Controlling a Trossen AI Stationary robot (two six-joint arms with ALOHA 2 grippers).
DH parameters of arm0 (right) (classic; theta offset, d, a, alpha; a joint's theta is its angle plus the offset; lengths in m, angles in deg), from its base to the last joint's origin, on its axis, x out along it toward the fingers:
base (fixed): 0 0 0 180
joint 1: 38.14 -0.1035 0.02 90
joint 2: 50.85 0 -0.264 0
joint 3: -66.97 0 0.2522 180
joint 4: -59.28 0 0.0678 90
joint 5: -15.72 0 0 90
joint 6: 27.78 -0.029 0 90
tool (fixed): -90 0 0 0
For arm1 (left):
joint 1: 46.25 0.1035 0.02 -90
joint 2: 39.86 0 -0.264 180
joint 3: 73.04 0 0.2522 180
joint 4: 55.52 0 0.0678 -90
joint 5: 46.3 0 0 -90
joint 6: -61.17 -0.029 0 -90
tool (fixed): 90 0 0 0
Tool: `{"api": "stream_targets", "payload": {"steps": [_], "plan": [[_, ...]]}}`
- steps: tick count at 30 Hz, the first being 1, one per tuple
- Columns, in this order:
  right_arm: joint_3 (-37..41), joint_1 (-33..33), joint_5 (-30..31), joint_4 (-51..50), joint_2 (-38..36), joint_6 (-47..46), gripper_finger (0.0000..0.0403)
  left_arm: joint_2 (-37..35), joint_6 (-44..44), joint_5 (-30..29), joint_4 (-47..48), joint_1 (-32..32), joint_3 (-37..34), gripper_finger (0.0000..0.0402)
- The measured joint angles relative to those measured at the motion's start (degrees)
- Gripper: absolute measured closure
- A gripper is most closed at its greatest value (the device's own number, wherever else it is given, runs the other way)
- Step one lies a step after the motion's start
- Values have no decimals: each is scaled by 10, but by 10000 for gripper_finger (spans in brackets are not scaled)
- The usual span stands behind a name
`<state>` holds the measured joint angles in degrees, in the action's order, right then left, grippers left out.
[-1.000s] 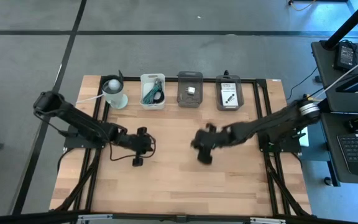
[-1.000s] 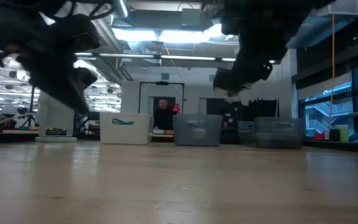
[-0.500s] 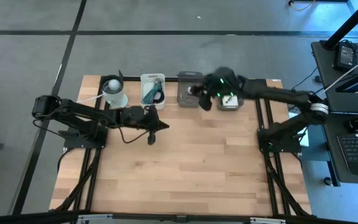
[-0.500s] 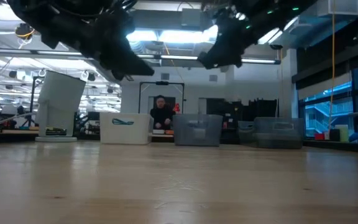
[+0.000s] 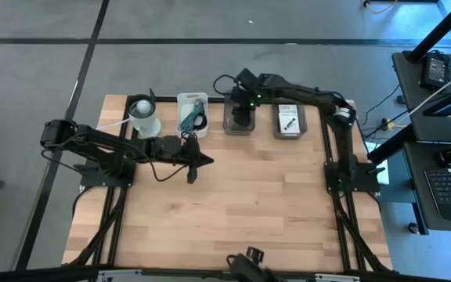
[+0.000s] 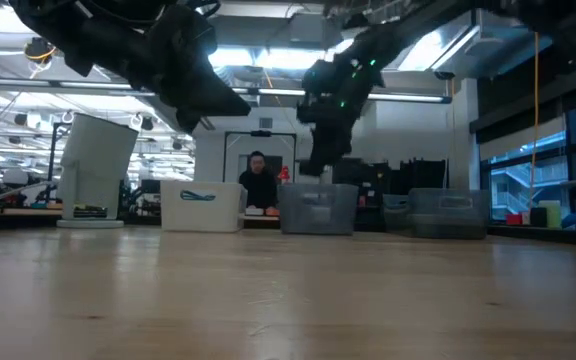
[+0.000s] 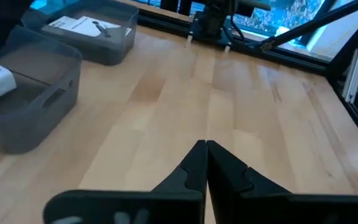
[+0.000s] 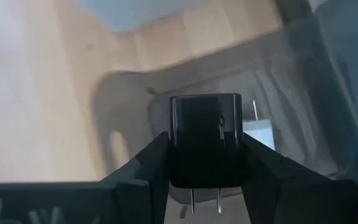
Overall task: Pick and place items into bin
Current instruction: Put the black charger adapter into the left black bin
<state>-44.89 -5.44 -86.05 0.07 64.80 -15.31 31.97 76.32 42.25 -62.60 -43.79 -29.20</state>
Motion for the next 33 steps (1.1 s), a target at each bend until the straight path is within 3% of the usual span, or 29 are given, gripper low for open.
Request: {"api": "stream_targets", "payload": {"steps": [9,24,30,33], "plan": [[-29,4,0,-29,77,28,259,0,29,-24,0,-18,0,399],[-29,-6,7,-23,113,45,259,0,51,-25,0,-18,0,398],[-29,-5,7,-29,110,30,160,0,51,-34,0,-18,0,398],[-29,-2,7,-40,102,30,149,0,51,-34,0,-18,0,398]]}}
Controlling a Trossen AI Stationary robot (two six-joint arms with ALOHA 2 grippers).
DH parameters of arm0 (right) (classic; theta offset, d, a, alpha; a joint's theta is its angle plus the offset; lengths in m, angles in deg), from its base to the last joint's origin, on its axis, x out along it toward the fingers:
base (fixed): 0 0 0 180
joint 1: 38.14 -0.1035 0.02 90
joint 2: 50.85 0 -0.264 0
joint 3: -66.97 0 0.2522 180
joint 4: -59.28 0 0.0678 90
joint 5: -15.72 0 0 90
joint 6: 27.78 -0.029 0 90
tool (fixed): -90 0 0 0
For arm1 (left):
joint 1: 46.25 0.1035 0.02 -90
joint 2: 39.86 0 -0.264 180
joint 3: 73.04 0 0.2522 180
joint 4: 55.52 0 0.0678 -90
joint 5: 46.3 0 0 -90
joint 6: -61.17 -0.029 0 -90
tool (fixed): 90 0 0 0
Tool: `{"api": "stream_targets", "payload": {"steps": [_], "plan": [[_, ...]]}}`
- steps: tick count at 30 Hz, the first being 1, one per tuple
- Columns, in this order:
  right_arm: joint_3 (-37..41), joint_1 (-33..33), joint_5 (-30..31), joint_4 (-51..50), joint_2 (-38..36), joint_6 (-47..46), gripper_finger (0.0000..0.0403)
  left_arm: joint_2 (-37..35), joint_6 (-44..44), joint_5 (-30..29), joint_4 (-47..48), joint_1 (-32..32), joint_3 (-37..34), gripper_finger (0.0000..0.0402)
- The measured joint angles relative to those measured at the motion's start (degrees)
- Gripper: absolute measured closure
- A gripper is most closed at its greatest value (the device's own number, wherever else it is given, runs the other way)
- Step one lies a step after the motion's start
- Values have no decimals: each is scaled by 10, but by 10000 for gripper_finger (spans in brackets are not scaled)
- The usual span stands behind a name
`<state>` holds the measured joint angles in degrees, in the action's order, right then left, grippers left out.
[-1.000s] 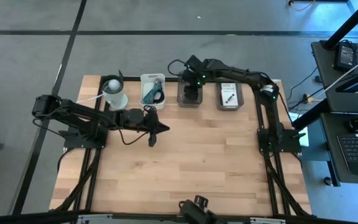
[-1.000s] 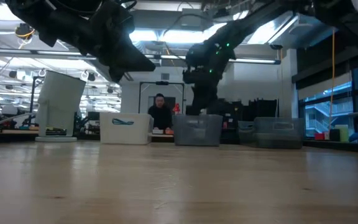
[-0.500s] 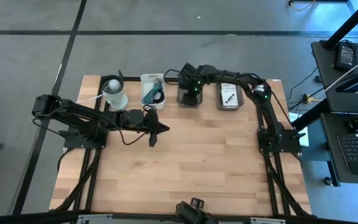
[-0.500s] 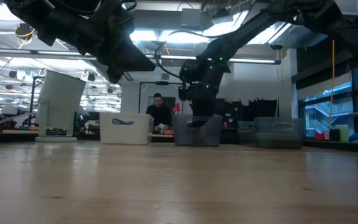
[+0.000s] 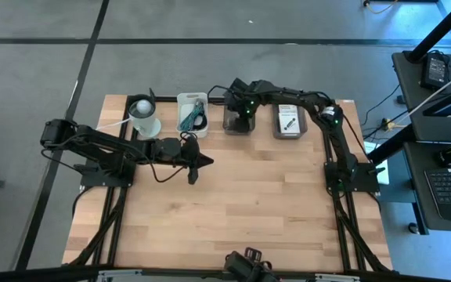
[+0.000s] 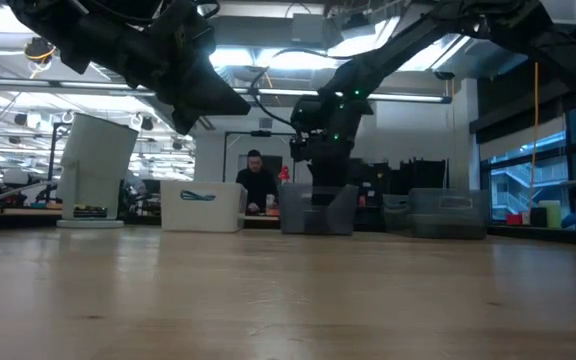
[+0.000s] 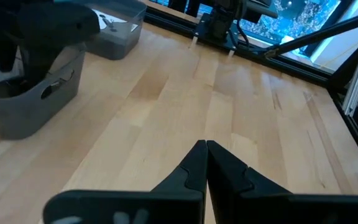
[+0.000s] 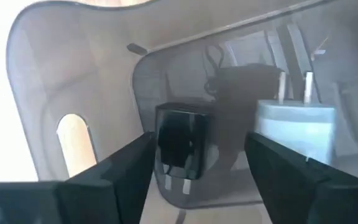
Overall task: Pick and place items into bin
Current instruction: Put the black charger adapter into the left black bin, then return to Home Position
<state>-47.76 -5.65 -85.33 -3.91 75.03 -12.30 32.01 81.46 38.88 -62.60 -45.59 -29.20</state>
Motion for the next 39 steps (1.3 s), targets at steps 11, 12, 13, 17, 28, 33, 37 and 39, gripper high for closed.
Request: {"api": "stream_targets", "payload": {"steps": [11,12,13,17,28,33,37,39], "plan": [[0,20,-19,-27,-116,-32,335,0,-50,-2,0,1,0,398],[0,20,-37,-32,-130,-39,361,0,-50,-2,0,1,0,398],[3,20,-55,-34,-144,-49,382,0,-50,-2,0,1,0,398],[76,-2,-85,24,-222,-99,394,0,-78,-2,0,8,0,399],[480,-154,-5,369,-507,-309,400,-157,-173,43,156,83,1,399],[556,-220,60,401,-572,-363,399,-279,-162,8,300,96,1,399],[569,-252,98,405,-580,-406,399,-345,-127,-26,317,69,-25,400],[570,-262,115,409,-577,-424,398,-369,-113,-27,276,43,-60,399]]}}
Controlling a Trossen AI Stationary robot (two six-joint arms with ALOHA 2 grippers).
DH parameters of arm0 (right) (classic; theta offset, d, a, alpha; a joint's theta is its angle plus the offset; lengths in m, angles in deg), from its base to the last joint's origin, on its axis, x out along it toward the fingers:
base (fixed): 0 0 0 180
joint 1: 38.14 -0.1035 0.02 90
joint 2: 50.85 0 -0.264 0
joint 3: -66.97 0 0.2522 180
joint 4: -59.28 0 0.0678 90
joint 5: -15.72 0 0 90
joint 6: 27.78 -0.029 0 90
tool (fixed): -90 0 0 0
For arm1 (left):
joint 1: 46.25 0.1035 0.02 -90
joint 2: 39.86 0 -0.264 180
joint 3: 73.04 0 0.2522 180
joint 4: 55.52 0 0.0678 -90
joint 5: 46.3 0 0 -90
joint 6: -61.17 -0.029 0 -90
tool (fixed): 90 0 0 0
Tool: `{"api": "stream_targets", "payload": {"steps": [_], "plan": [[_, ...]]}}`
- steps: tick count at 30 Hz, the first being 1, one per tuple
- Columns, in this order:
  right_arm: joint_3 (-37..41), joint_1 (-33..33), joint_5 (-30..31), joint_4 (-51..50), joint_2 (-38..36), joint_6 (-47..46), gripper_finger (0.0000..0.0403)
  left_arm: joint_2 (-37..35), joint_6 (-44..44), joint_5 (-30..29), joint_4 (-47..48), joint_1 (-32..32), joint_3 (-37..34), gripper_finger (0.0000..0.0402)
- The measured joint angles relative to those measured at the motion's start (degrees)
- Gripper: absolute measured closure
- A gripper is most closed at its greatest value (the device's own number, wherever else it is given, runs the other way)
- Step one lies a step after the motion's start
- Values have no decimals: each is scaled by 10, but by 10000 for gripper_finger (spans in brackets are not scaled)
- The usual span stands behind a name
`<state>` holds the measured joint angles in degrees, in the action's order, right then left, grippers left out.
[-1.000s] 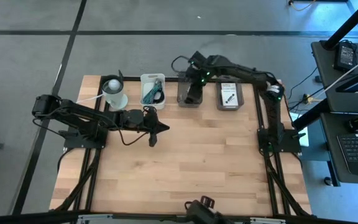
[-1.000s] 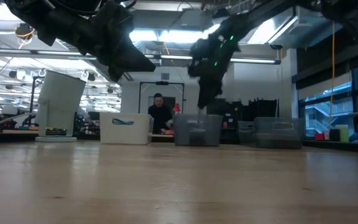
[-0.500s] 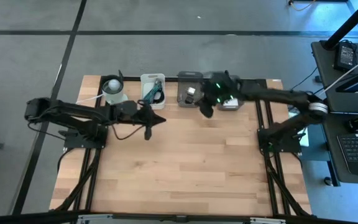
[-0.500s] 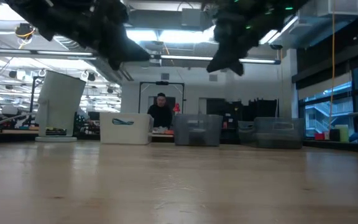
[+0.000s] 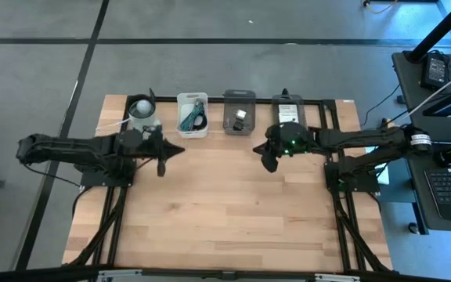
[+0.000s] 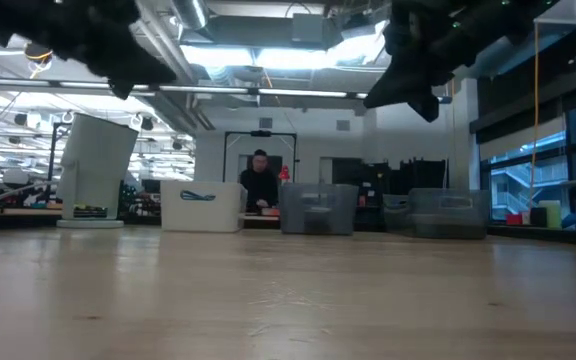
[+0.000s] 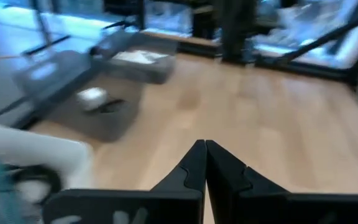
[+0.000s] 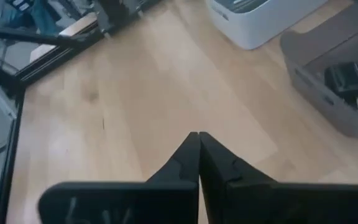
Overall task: Pick and place items into bin
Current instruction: Return to Home Position
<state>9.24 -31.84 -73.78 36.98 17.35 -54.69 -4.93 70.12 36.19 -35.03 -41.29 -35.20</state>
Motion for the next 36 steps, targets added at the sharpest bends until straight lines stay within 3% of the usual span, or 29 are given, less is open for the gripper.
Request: {"api": "stream_targets", "payload": {"steps": [7,12,22,26,29,36], "plan": [[0,-20,25,33,2,0,398,-73,25,-44,-52,-100,-88,400],[0,-21,25,28,2,0,398,-152,-37,-61,-29,-140,-97,399],[0,-22,25,30,2,0,398,-343,-76,-19,80,-111,-97,400],[0,-22,25,32,2,0,398,-349,-83,14,86,-95,-99,400],[0,-22,25,33,2,0,398,-343,-83,55,39,-83,-126,400],[0,-22,25,37,2,-15,398,-349,-59,79,-48,-57,-197,400]]}}
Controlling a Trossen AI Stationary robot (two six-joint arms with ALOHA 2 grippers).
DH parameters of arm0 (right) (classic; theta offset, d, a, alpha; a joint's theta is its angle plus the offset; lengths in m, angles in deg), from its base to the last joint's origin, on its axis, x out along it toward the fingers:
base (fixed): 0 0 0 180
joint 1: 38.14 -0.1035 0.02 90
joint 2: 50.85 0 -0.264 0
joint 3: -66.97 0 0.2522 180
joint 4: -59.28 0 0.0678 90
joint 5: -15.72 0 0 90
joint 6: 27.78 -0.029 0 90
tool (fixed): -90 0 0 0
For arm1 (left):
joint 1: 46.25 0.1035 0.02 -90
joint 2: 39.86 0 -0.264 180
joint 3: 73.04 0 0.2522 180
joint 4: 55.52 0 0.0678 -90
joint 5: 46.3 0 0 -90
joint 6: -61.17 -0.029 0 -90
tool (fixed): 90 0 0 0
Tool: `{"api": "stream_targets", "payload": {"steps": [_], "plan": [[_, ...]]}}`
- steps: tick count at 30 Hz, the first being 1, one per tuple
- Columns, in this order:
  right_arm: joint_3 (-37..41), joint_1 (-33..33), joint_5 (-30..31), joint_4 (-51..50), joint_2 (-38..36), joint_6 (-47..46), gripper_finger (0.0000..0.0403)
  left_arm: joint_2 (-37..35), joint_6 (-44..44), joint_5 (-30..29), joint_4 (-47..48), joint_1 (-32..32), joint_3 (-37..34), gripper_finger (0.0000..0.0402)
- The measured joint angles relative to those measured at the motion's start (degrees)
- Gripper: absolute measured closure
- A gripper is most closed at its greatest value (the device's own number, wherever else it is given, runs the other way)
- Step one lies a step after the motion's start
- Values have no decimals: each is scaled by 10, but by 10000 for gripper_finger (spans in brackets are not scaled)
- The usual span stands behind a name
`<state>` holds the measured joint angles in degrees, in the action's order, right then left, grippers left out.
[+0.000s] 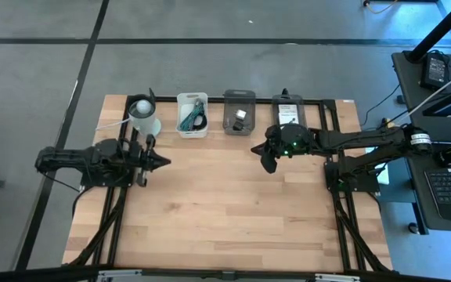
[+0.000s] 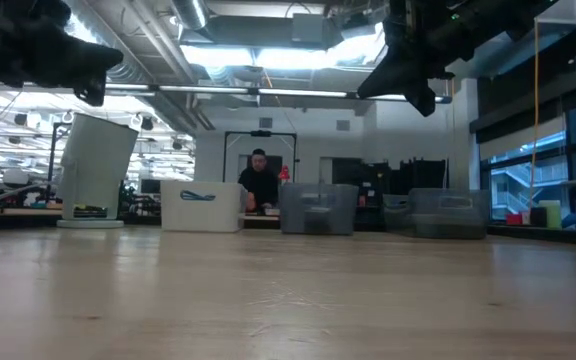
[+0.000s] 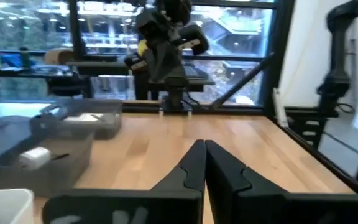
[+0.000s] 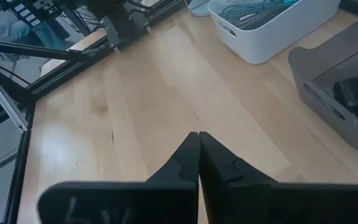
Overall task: Pick and place items into bin
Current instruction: Return to Home Position
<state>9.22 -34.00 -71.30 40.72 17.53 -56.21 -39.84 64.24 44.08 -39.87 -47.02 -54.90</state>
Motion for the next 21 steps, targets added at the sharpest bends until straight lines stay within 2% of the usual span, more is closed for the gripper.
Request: {"api": "stream_targets", "payload": {"steps": [4,7,16,21], "plan": [[0,0,0,-1,0,0,398,0,4,15,-1,2,-14,400],[0,0,0,-3,0,0,398,0,-10,-6,-5,2,-26,400],[-1,-4,-16,-104,0,3,398,2,-33,-21,-19,2,-36,399],[-1,-21,-16,-86,0,80,400,3,-20,-22,-19,2,-36,398]]}}
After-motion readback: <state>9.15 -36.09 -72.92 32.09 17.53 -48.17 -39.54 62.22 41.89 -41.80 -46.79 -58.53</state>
